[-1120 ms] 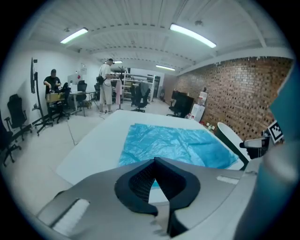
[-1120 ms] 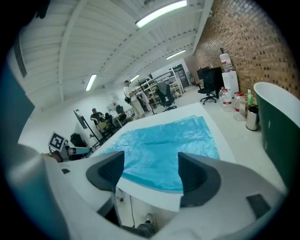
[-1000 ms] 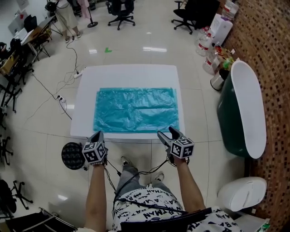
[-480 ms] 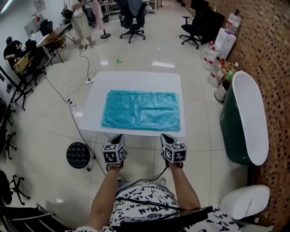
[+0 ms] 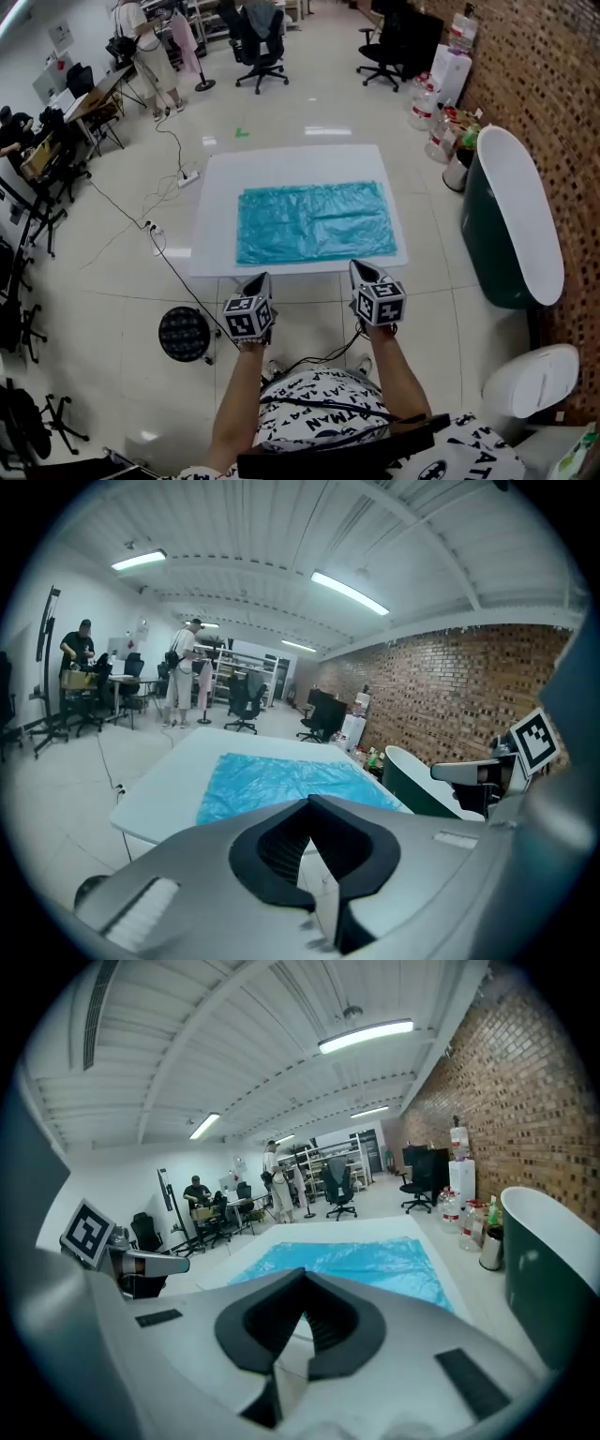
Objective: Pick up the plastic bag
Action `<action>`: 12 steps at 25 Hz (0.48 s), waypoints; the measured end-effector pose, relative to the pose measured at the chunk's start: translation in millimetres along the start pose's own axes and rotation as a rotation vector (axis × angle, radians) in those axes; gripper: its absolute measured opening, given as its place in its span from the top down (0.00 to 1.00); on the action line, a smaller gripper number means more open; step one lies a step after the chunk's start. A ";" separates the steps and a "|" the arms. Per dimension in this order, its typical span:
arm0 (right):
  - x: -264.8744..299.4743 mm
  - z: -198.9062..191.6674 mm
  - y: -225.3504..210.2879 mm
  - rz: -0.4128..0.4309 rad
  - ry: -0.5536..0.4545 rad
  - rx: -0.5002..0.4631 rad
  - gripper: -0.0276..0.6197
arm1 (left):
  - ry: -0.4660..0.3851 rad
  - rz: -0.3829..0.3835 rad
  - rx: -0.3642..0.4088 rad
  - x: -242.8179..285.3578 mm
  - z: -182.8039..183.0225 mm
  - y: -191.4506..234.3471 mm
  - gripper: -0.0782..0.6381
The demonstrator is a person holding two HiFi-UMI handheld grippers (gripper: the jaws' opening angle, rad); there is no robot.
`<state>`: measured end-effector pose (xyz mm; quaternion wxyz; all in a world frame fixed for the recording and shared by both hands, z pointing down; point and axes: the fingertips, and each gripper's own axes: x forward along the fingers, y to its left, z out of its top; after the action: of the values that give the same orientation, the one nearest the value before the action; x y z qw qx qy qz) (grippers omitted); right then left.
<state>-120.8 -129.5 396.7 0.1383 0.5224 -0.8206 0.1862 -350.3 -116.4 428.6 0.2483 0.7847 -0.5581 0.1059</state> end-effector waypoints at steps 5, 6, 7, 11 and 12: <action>4.4 14.3 9.0 -0.027 0.001 -0.028 0.94 | 0.022 -0.039 0.005 6.8 13.7 1.3 0.89; 4.0 14.7 8.8 -0.032 0.003 -0.032 0.94 | 0.025 -0.047 0.005 8.0 13.8 -0.6 0.89; 3.3 14.6 8.1 -0.035 0.005 -0.035 0.94 | 0.026 -0.054 0.004 9.1 13.7 -3.0 0.89; 2.8 13.0 2.2 -0.042 0.020 -0.042 0.94 | 0.027 -0.074 -0.010 12.3 15.7 -11.9 0.89; 3.1 12.8 1.1 -0.042 0.024 -0.042 0.94 | 0.028 -0.075 -0.010 12.9 16.3 -13.3 0.89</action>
<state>-123.5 -137.3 386.4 0.1630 0.5341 -0.8115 0.1721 -335.1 -131.9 416.8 0.2636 0.8021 -0.5255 0.1047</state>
